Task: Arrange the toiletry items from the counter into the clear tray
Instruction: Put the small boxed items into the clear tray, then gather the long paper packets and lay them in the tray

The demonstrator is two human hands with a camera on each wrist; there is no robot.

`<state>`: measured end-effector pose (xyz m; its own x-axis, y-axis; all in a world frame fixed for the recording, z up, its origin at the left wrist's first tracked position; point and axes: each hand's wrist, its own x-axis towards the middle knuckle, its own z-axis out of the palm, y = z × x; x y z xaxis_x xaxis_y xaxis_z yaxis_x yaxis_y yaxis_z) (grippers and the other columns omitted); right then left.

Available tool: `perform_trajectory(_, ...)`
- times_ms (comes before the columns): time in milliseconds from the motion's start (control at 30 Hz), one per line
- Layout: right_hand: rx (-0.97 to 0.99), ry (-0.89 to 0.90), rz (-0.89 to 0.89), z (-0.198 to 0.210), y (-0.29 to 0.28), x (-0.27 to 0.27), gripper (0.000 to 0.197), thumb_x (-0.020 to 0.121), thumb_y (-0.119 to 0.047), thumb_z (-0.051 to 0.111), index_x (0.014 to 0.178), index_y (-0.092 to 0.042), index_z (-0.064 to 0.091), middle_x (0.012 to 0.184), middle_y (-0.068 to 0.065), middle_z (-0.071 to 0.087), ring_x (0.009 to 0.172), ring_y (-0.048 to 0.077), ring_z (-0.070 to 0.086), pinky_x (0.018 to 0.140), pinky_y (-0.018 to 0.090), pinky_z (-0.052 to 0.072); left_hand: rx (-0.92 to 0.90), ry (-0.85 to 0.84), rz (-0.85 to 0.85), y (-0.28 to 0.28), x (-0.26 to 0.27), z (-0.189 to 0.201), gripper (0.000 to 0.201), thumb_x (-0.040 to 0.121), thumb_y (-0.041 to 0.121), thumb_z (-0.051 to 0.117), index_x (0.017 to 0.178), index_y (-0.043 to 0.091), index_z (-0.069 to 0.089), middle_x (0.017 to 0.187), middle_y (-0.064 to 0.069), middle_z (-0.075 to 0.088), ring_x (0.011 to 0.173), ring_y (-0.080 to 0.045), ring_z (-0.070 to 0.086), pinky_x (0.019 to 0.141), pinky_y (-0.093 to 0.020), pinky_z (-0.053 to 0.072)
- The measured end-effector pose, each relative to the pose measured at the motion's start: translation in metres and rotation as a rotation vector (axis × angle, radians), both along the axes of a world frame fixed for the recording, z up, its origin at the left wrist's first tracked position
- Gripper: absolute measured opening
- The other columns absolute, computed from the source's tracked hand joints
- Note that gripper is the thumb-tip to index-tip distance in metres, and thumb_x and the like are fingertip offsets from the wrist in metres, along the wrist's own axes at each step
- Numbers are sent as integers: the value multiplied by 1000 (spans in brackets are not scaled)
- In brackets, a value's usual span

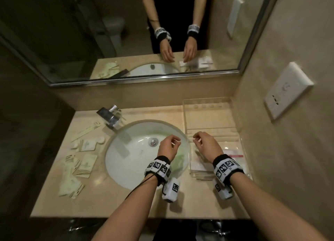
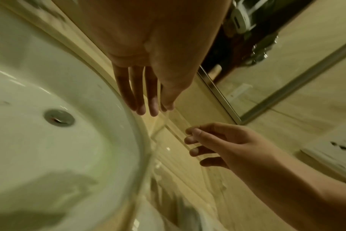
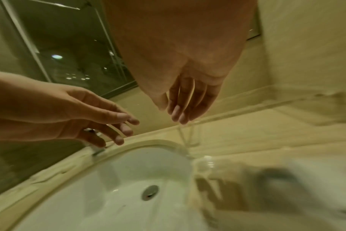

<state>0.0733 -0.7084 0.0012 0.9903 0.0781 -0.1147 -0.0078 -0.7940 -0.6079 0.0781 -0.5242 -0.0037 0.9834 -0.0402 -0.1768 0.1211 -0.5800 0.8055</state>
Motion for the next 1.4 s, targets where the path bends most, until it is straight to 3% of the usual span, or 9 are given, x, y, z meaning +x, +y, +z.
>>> perform_trajectory(400,58,2,529,22,207,40,20,97,-25,53,111,-14,62,102,0,66,83,17,60,77,32,50,89,72,549,209,-54,23,8,86,17,61,93,16,66,80,0,64,71,-17,57,75,-33,52)
perform_trajectory(600,64,36,660,17,294,44,20,96,-28,54,111,-17,60,100,-3,66,83,16,60,78,33,51,110,142,689,288,-75,17,8,87,18,61,94,17,65,82,-1,67,76,-20,62,74,-36,56)
perform_trajectory(867,42,167,686,-18,404,47,27,90,-31,65,112,-15,60,100,-1,66,80,17,63,80,35,54,166,296,826,372,-88,-9,15,80,6,59,90,14,67,84,-1,67,84,-21,64,79,-29,52)
perform_trajectory(1033,-69,235,620,-46,455,42,51,82,-35,74,124,-15,52,125,5,52,110,23,56,96,37,49,264,356,688,406,-100,-36,21,79,8,71,99,16,67,106,-4,59,97,-18,61,87,-24,47)
perform_trajectory(1133,-155,173,543,-57,473,38,63,77,-39,77,127,-13,49,129,7,48,115,25,52,101,40,48,331,332,735,418,-101,-45,22,77,11,74,89,21,58,104,-1,55,98,-18,56,88,-29,49)
perform_trajectory(1200,-164,127,509,-61,481,38,60,76,-40,77,123,-13,50,126,7,49,113,26,52,100,40,48,353,296,799,425,-98,-47,30,73,16,77,87,21,50,102,0,52,99,-20,52,91,-34,48)
perform_trajectory(1400,-145,45,453,-63,501,63,43,85,-34,68,118,-11,52,120,8,52,105,25,53,91,41,51,380,294,760,442,-83,-56,47,71,23,80,110,18,54,114,-3,54,109,-23,48,99,-35,42)
